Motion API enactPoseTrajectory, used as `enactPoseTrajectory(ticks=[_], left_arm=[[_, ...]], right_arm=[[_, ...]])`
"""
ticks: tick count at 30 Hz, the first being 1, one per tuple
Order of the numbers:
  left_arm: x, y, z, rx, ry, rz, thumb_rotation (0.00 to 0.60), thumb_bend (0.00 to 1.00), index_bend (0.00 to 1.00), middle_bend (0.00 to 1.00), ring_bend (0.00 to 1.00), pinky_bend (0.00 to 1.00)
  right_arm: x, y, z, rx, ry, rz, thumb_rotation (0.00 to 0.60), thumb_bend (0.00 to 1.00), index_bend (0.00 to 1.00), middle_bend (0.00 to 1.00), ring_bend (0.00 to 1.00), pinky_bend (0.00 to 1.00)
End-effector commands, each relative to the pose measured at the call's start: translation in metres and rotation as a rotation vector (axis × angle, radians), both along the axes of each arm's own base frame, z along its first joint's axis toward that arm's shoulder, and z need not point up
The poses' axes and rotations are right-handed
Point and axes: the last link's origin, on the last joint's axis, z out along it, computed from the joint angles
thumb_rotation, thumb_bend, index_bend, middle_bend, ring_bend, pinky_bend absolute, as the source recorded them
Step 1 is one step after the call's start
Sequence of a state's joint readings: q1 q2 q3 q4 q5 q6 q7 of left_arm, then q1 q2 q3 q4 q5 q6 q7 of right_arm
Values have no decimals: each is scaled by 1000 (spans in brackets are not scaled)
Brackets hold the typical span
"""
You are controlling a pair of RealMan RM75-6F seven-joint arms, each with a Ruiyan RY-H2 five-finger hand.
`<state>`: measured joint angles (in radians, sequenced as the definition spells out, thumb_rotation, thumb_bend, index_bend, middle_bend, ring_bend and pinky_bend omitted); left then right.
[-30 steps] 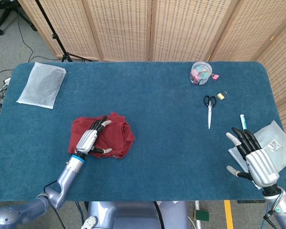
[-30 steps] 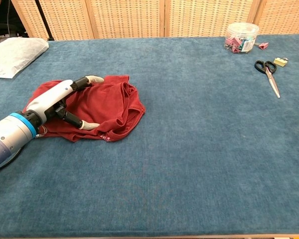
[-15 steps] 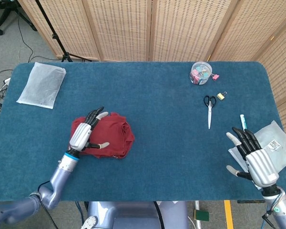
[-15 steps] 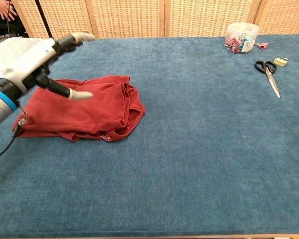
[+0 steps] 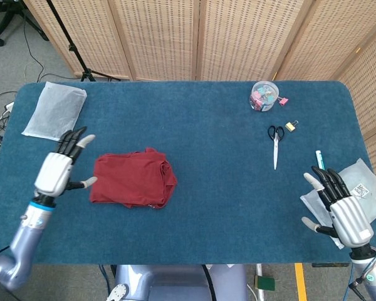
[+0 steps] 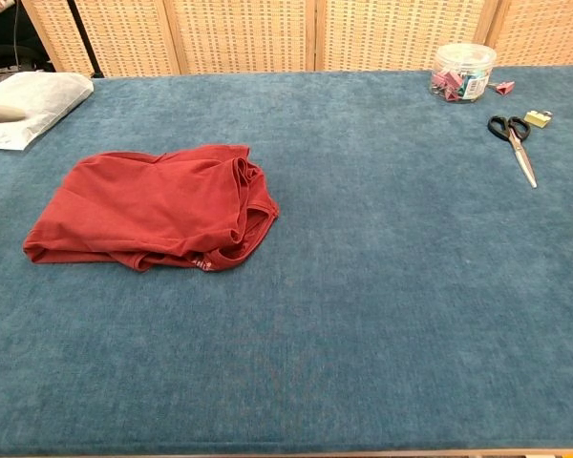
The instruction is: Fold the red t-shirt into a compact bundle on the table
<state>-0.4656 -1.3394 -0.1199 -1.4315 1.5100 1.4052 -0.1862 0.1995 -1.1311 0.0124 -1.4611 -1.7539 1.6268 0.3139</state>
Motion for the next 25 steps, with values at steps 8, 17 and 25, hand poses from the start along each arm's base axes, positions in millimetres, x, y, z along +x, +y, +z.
enactPoseTrajectory(ticks=[8, 17, 25], left_arm=[[-70, -50, 47, 103, 67, 260, 600, 0, 0, 0, 0, 0], [-76, -72, 63, 186, 125, 274, 600, 0, 0, 0, 0, 0], [-75, -80, 68, 228, 133, 246, 600, 0, 0, 0, 0, 0]], right_arm=[[-1, 1, 7, -28, -10, -2, 600, 40, 0, 0, 0, 0], [-4, -1, 12, -77, -12, -35, 600, 53, 0, 0, 0, 0], [-4, -1, 11, -80, -5, -44, 600, 53, 0, 0, 0, 0]])
